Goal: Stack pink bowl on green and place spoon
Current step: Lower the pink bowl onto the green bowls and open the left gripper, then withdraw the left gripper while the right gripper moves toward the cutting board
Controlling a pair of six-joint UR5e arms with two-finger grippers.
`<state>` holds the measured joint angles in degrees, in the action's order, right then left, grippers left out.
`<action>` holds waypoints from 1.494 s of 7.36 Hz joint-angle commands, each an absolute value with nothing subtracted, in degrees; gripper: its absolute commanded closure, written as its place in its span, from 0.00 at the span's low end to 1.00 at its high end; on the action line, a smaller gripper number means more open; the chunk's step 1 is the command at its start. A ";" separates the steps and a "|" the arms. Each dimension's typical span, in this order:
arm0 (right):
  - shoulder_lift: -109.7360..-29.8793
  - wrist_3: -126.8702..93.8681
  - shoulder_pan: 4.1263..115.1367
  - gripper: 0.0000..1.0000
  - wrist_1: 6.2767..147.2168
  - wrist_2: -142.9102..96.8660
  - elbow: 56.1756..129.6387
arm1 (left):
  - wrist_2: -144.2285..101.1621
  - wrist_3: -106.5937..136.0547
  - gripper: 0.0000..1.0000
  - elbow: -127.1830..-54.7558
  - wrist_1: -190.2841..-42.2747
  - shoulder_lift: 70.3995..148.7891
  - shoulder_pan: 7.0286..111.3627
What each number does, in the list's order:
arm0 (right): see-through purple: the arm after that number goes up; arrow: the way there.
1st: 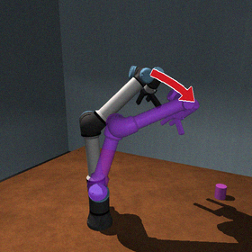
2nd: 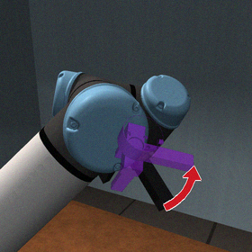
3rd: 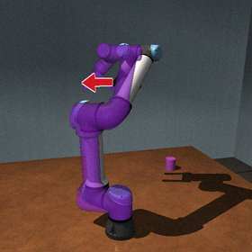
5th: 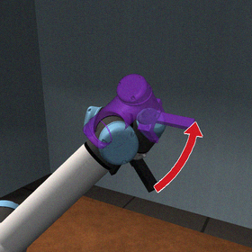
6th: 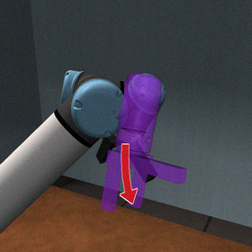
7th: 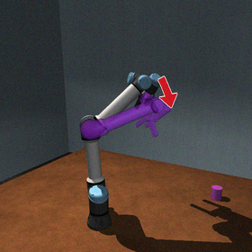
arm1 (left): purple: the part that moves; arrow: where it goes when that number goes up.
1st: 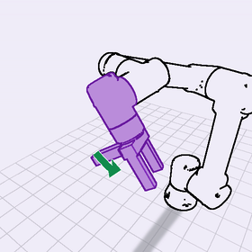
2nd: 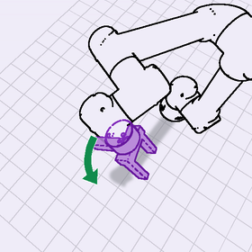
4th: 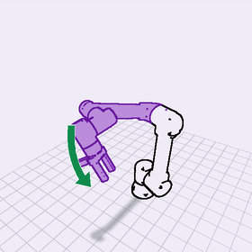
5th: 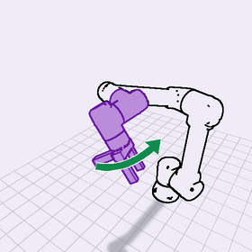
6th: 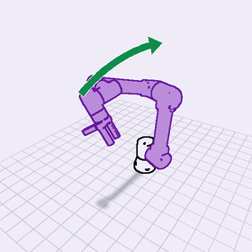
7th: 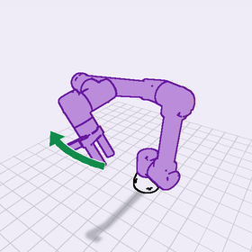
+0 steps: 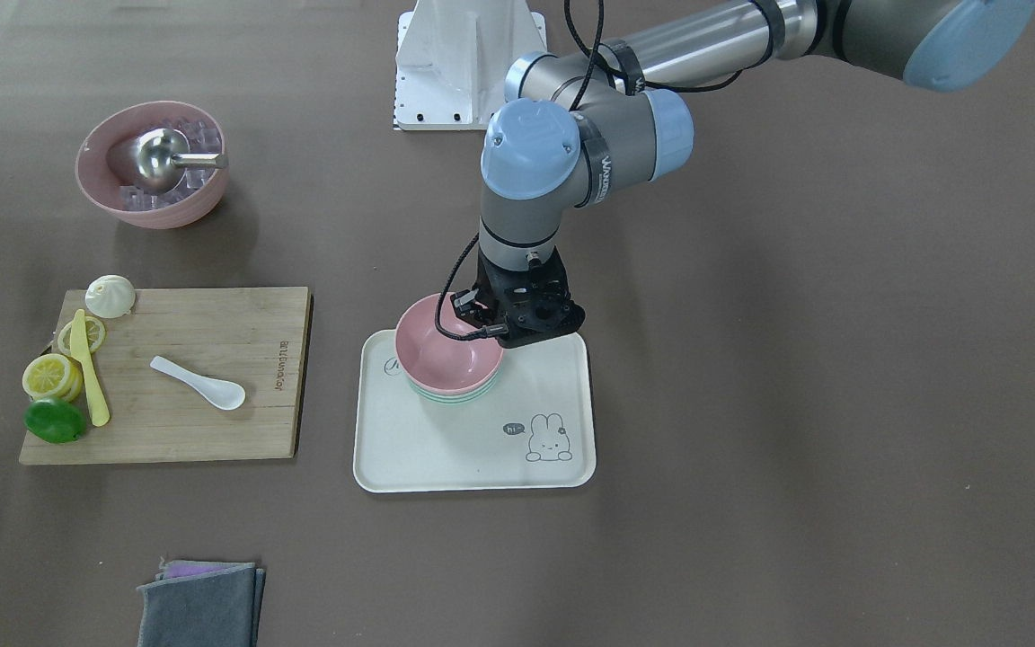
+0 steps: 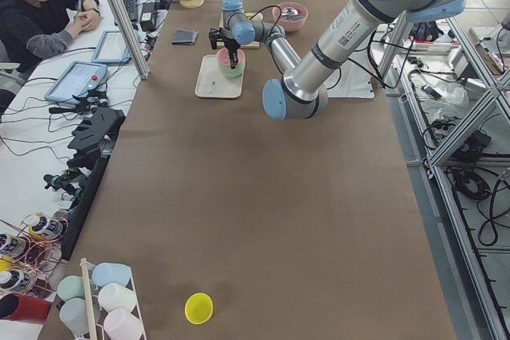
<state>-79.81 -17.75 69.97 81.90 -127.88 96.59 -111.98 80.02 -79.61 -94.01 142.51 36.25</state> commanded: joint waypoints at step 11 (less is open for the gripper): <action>-72.77 -29.28 52.94 0.00 72.91 -116.11 97.04 | -135.97 -1.86 0.01 -97.58 -94.40 95.21 80.47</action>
<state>-72.56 -30.17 56.69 77.71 -118.88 97.34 -135.49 9.71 -99.63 -94.49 99.08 74.58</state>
